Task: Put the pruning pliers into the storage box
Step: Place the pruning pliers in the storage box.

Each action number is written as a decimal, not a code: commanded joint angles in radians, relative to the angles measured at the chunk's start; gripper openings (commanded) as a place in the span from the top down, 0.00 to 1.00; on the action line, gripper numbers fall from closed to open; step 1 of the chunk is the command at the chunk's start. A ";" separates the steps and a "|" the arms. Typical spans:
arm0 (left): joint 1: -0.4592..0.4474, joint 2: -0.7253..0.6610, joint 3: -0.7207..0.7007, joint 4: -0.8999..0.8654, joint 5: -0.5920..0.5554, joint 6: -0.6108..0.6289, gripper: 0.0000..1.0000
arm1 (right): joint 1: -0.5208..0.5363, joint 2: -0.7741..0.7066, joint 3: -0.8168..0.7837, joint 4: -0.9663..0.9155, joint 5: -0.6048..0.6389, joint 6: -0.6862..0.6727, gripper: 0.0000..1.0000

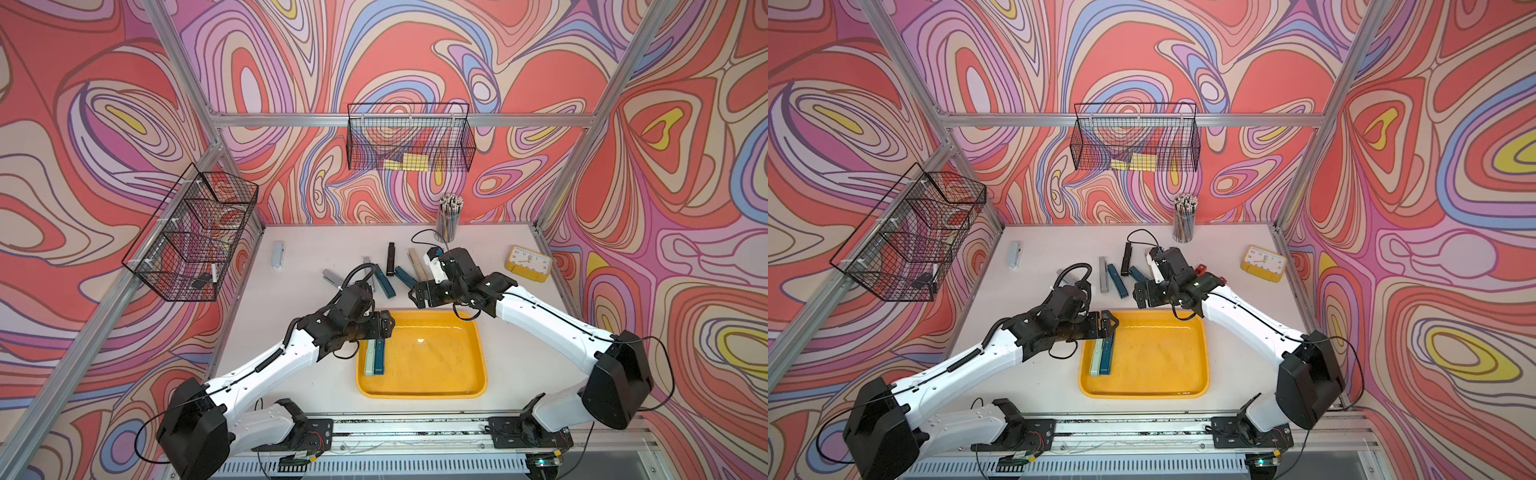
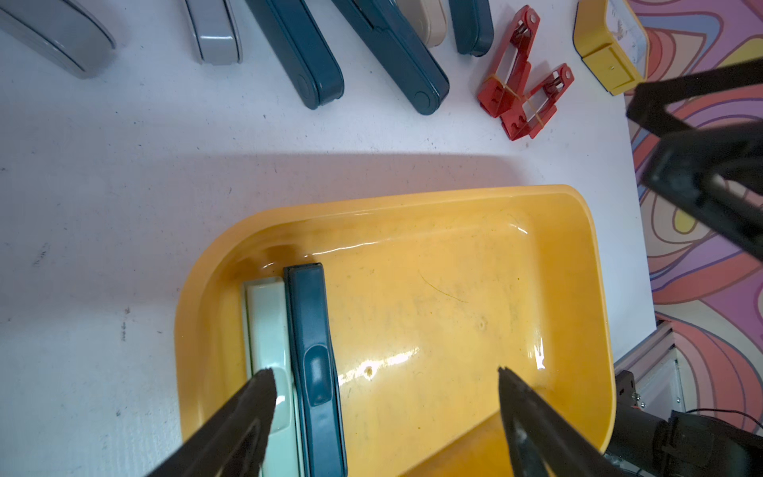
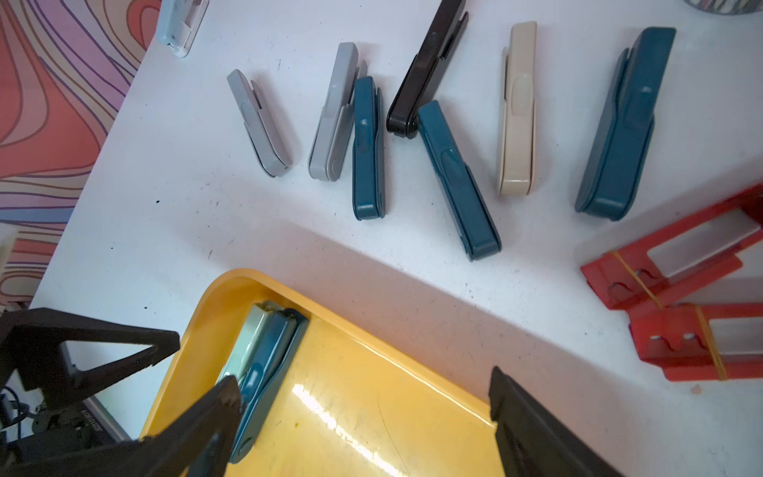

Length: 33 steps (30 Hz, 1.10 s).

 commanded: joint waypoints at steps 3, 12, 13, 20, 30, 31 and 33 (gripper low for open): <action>0.026 -0.041 -0.006 -0.061 0.007 0.007 0.01 | 0.004 0.094 0.081 -0.028 0.004 -0.091 0.06; 0.213 -0.130 -0.103 -0.019 0.089 -0.021 0.01 | 0.004 0.252 0.226 -0.033 -0.011 -0.114 0.10; 0.237 -0.126 -0.107 -0.011 0.107 -0.022 0.01 | 0.004 0.297 0.241 -0.029 -0.014 -0.110 0.11; 0.319 -0.075 -0.115 0.061 0.215 -0.025 0.01 | 0.004 0.455 0.368 -0.019 -0.020 -0.079 0.17; 0.338 -0.037 -0.152 0.108 0.253 -0.036 0.01 | 0.004 0.597 0.461 0.008 -0.022 -0.053 0.20; 0.338 -0.034 -0.154 0.109 0.255 -0.036 0.01 | 0.004 0.606 0.466 0.012 -0.023 -0.049 0.21; 0.340 -0.032 -0.156 0.109 0.256 -0.037 0.01 | 0.004 0.618 0.476 0.014 -0.025 -0.045 0.22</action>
